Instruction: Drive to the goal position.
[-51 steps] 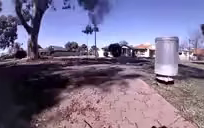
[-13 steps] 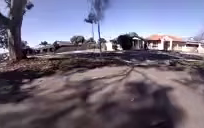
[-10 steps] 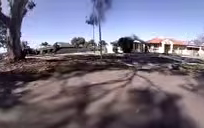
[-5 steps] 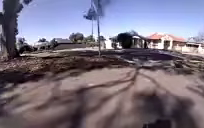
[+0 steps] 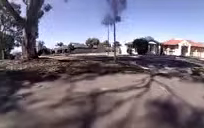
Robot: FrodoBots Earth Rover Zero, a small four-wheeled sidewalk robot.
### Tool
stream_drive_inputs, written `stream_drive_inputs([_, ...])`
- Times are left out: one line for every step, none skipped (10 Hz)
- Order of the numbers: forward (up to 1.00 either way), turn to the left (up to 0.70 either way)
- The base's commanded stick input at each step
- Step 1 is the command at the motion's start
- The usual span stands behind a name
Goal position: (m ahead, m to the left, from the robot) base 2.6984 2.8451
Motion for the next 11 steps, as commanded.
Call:
stream_drive_inputs([0.00,0.70])
stream_drive_inputs([0.00,0.70])
stream_drive_inputs([0.00,0.70])
stream_drive_inputs([0.00,0.70])
stream_drive_inputs([0.00,0.70])
stream_drive_inputs([0.00,0.70])
stream_drive_inputs([0.00,0.70])
stream_drive_inputs([0.00,0.70])
stream_drive_inputs([0.00,0.70])
stream_drive_inputs([0.00,0.70])
stream_drive_inputs([0.07,0.32])
